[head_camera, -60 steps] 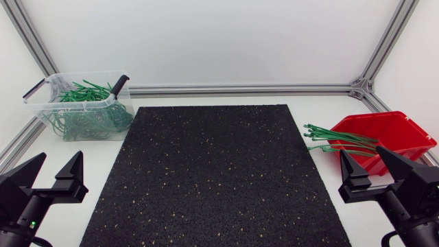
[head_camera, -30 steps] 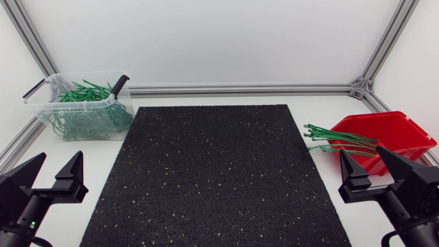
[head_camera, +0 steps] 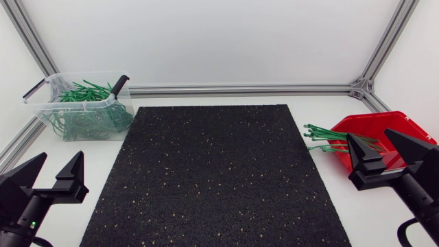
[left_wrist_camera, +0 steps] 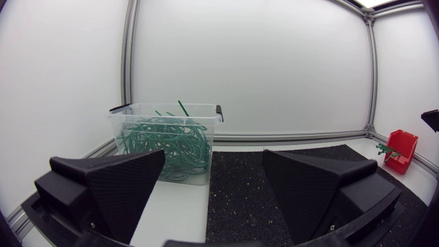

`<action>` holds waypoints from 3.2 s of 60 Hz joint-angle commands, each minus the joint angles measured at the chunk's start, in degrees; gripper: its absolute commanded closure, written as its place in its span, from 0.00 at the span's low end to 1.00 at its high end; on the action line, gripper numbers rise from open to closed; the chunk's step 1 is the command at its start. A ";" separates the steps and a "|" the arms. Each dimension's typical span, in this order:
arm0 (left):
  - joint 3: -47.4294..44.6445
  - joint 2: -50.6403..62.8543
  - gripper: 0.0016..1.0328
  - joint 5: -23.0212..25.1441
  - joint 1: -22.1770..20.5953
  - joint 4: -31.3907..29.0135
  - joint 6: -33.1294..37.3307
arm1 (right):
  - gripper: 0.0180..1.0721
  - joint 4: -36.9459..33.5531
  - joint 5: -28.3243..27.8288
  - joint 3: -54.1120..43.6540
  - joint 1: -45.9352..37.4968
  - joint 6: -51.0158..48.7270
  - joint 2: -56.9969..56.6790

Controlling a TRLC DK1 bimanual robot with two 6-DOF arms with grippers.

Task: Take a green cable tie from the red box, thread the tail through the head to close it, then place it in the transparent bin on the left.

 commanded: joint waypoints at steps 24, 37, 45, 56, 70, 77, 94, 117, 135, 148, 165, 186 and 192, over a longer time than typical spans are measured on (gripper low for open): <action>-2.31 -0.47 0.04 -0.64 -0.26 -1.13 -1.16 | 0.04 -17.91 -18.74 31.74 -14.23 -13.69 37.04; -2.31 -0.47 0.04 -0.64 -0.26 -1.13 -1.16 | 0.04 -30.13 -17.69 41.67 -14.15 -36.19 49.17; -2.31 -0.39 0.04 -0.64 -0.26 -1.22 -1.16 | 0.04 -34.61 -15.67 44.48 -14.15 -44.19 54.45; -2.31 -0.21 0.04 -0.38 -0.35 -1.30 -1.16 | 0.08 -37.60 -14.44 41.76 -14.59 -60.89 57.26; -2.22 -0.12 0.04 -0.20 -0.17 -1.57 -1.16 | 0.08 -37.60 -14.17 41.67 -16.96 -70.65 65.26; -2.22 0.14 0.04 -0.20 -0.08 -1.57 -1.16 | 0.14 -37.86 -14.26 41.32 -18.36 -75.39 68.07; -2.22 0.32 0.04 -0.20 -0.08 -1.65 -1.16 | 0.43 -37.25 -14.00 41.14 -19.51 -80.84 73.52; -2.22 1.11 0.04 -0.12 0.00 -1.65 -1.25 | 0.44 -30.48 -12.50 38.86 -20.74 -83.39 77.39; -2.22 1.37 0.04 -0.12 0.18 -1.65 -1.25 | 0.44 -30.30 -12.50 36.48 -21.44 -84.89 77.03; -2.22 1.28 0.04 -0.20 0.09 -1.57 -1.25 | 0.44 -30.30 -12.59 34.20 -22.06 -86.38 74.92; -2.22 1.37 0.04 -0.12 0.00 -1.65 -1.25 | 0.44 -30.30 -12.50 32.88 -22.14 -87.43 72.46; -2.22 1.37 0.04 -0.12 0.09 -1.65 -1.25 | 0.63 -20.11 -9.78 25.15 -19.07 -89.02 67.98; -2.22 1.37 0.04 -0.12 0.09 -1.57 -1.25 | 0.63 -16.42 -9.34 21.37 -17.75 -89.54 64.47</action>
